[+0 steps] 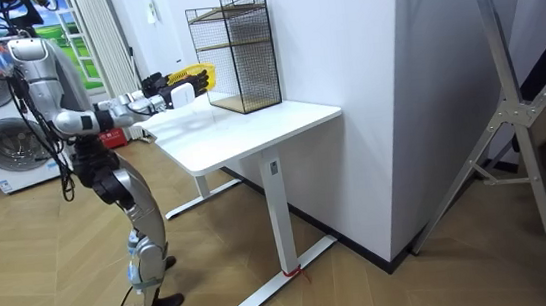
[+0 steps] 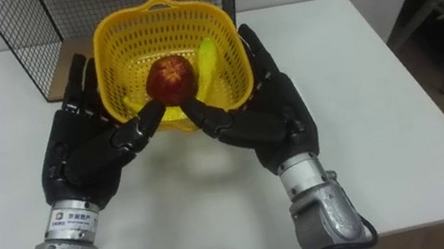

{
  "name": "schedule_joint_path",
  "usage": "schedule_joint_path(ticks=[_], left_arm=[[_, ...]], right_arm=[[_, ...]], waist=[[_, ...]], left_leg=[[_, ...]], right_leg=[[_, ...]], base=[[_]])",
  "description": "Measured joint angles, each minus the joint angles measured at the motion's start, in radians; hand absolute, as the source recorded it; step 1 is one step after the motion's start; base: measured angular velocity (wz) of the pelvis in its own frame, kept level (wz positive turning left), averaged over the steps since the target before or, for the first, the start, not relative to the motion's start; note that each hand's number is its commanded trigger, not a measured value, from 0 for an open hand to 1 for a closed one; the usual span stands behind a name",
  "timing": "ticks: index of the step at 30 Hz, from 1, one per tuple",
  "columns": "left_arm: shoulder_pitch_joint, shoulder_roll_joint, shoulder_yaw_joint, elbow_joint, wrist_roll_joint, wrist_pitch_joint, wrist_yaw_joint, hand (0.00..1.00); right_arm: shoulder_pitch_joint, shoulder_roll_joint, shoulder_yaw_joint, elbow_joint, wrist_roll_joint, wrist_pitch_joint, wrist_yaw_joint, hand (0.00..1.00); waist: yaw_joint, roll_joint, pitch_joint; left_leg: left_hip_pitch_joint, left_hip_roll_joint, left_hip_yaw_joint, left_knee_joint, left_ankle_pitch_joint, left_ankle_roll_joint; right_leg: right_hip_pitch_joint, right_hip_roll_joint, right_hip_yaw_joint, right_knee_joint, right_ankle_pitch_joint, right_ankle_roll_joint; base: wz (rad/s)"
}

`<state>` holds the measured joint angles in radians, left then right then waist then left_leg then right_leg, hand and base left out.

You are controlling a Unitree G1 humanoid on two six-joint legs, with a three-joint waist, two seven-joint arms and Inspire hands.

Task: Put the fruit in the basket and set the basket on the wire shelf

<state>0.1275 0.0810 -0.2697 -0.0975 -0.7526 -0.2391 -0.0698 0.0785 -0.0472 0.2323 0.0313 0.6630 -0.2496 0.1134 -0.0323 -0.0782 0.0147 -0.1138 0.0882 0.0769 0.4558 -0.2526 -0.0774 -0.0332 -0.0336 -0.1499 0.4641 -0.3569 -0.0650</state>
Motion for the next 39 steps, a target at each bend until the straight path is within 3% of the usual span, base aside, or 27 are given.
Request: schedule_joint_path(ticks=[6, 15, 18, 19, 21, 22, 23, 25, 26, 27, 28, 29, 30, 31, 33, 34, 36, 38, 39], left_arm=[[-0.005, 0.000, -0.001, -0.001, 0.000, -0.003, 0.000, 0.00], [-0.010, 0.007, -0.001, -0.013, -0.001, -0.010, 0.001, 0.00], [-0.009, 0.000, -0.001, -0.013, 0.000, -0.008, 0.001, 0.00], [-0.008, 0.000, 0.000, -0.012, -0.001, -0.007, -0.002, 0.00], [-0.011, 0.000, -0.001, -0.011, -0.001, -0.005, -0.007, 0.00], [-0.010, 0.002, 0.000, -0.011, -0.001, 0.000, -0.007, 0.00], [-0.009, 0.001, 0.000, -0.011, -0.001, 0.002, -0.007, 0.00], [-0.007, -0.001, -0.002, -0.009, -0.001, 0.013, 0.000, 0.00], [-0.008, -0.003, -0.003, -0.009, -0.002, 0.013, 0.002, 0.00], [-0.009, -0.004, -0.003, -0.008, -0.001, 0.011, 0.007, 0.00], [-0.008, -0.003, -0.003, -0.007, -0.001, 0.011, 0.019, 0.00], [-0.008, -0.002, -0.003, -0.007, -0.001, 0.010, 0.021, 0.00], [-0.009, 0.005, -0.003, -0.007, -0.002, 0.006, 0.022, 0.00], [-0.008, 0.009, -0.003, -0.007, -0.002, 0.006, 0.022, 0.00], [-0.008, 0.008, -0.004, -0.004, -0.001, 0.008, 0.022, 0.00], [-0.006, 0.000, -0.004, 0.003, -0.002, 0.012, 0.023, 0.00], [-0.011, 0.003, -0.003, 0.003, 0.000, 0.011, 0.023, 0.00], [-0.012, 0.002, -0.003, 0.003, 0.009, 0.012, 0.023, 0.00], [-0.012, 0.003, -0.002, 0.003, 0.021, 0.012, 0.023, 0.00]], right_arm=[[-0.004, 0.001, 0.001, -0.005, 0.000, 0.000, -0.001, 0.00], [-0.011, 0.000, 0.002, -0.014, 0.000, -0.001, -0.002, 0.00], [-0.013, 0.000, 0.002, -0.014, 0.002, -0.002, -0.012, 0.00], [-0.014, 0.000, 0.002, -0.014, 0.002, -0.007, -0.012, 0.00], [-0.015, -0.001, 0.002, -0.014, 0.000, -0.017, -0.013, 0.00], [-0.015, -0.001, 0.003, -0.014, 0.000, -0.017, -0.016, 0.00], [-0.015, -0.002, 0.003, -0.014, 0.000, -0.017, -0.018, 0.00], [-0.015, -0.003, 0.003, -0.009, -0.001, -0.018, -0.021, 0.00], [-0.015, -0.003, 0.003, -0.009, -0.001, -0.018, -0.023, 0.00], [-0.015, -0.001, 0.003, -0.008, -0.008, -0.018, -0.023, 0.00], [-0.015, 0.003, 0.004, -0.002, -0.012, -0.017, -0.022, 0.00], [-0.015, 0.001, 0.004, 0.000, -0.011, -0.015, -0.020, 0.00], [-0.014, 0.002, 0.004, 0.000, -0.007, -0.012, -0.017, 0.00], [-0.015, 0.001, 0.004, 0.000, -0.007, -0.011, -0.015, 0.00], [-0.014, 0.001, 0.005, 0.002, -0.007, -0.009, -0.015, 0.00], [-0.013, -0.008, 0.008, 0.003, -0.007, -0.006, -0.015, 0.00], [-0.014, -0.011, 0.007, 0.003, -0.008, 0.003, -0.015, 0.00], [-0.014, -0.011, 0.006, 0.003, -0.007, 0.009, -0.015, 0.00], [-0.014, -0.011, 0.006, 0.003, -0.007, 0.010, -0.015, 0.00]], waist=[[0.003, 0.000, -0.0015], [0.005, 0.002, -0.0049], [0.007, 0.012, -0.0110], [0.003, 0.016, -0.0139], [-0.020, 0.019, -0.0142], [-0.026, 0.010, -0.0102], [-0.025, 0.006, -0.0079], [-0.027, 0.011, -0.0040], [-0.028, 0.015, -0.0029], [-0.025, 0.023, 0.0041], [-0.023, 0.039, 0.0137], [-0.021, 0.042, 0.0143], [-0.019, 0.045, 0.0160], [-0.019, 0.044, 0.0163], [-0.018, 0.034, 0.0125], [-0.014, 0.051, 0.0105], [-0.013, 0.063, 0.0092], [-0.012, 0.062, 0.0085], [-0.010, 0.057, 0.0041]], left_leg=[[-0.006, -0.024, -0.025, 0.000, 0.000, 0.001], [-0.022, -0.040, -0.025, 0.009, -0.002, 0.005], [-0.023, -0.055, -0.008, 0.027, -0.021, 0.040], [-0.016, -0.072, 0.005, 0.017, -0.026, 0.062], [-0.001, -0.111, 0.005, -0.002, -0.032, 0.081], [0.017, -0.137, 0.014, -0.005, -0.030, 0.101], [0.024, -0.151, 0.021, -0.007, -0.034, 0.110], [0.041, -0.183, 0.020, 0.007, -0.055, 0.144], [0.043, -0.184, 0.018, 0.011, -0.059, 0.151], [0.057, -0.183, 0.016, 0.012, -0.064, 0.163], [0.064, -0.178, 0.006, 0.013, -0.067, 0.173], [0.062, -0.173, 0.005, 0.016, -0.067, 0.176], [0.047, -0.163, 0.004, 0.028, -0.071, 0.182], [0.031, -0.162, 0.004, 0.038, -0.074, 0.188], [0.020, -0.172, 0.006, 0.046, -0.080, 0.197], [0.023, -0.169, 0.006, 0.039, -0.081, 0.198], [0.029, -0.163, 0.007, 0.010, -0.074, 0.199], [0.040, -0.153, 0.014, -0.016, -0.066, 0.197], [0.041, -0.146, 0.018, -0.030, -0.063, 0.195]], right_leg=[[-0.002, -0.017, -0.006, 0.003, -0.005, 0.011], [-0.005, -0.036, -0.008, 0.007, -0.011, 0.023], [0.002, -0.054, 0.002, 0.032, -0.020, 0.040], [-0.001, -0.075, 0.006, 0.056, -0.028, 0.056], [-0.036, -0.121, 0.016, 0.154, -0.040, 0.076], [-0.084, -0.160, 0.042, 0.272, -0.030, 0.094], [-0.110, -0.175, 0.058, 0.333, -0.016, 0.114], [-0.178, -0.205, 0.090, 0.501, 0.078, 0.114], [-0.189, -0.203, 0.099, 0.522, 0.104, 0.115], [-0.207, -0.198, 0.108, 0.548, 0.153, 0.116], [-0.209, -0.181, 0.115, 0.539, 0.159, 0.122], [-0.209, -0.170, 0.117, 0.519, 0.137, 0.130], [-0.210, -0.138, 0.105, 0.440, 0.081, 0.132], [-0.209, -0.119, 0.089, 0.334, 0.055, 0.124], [-0.190, -0.085, 0.059, 0.178, 0.069, 0.109], [-0.166, -0.077, 0.050, 0.132, 0.079, 0.101], [-0.154, -0.063, 0.053, 0.085, 0.099, 0.103], [-0.140, -0.050, 0.056, 0.047, 0.119, 0.103], [-0.137, -0.041, 0.059, 0.024, 0.130, 0.100]], base=[[0.06], [0.02], [0.02], [0.06], [0.28], [0.27], [0.14], [0.17], [0.09], [0.00], [-0.06], [0.00], [0.04], [0.08], [0.06], [-0.08], [-0.10], [-0.13], [-0.19]])
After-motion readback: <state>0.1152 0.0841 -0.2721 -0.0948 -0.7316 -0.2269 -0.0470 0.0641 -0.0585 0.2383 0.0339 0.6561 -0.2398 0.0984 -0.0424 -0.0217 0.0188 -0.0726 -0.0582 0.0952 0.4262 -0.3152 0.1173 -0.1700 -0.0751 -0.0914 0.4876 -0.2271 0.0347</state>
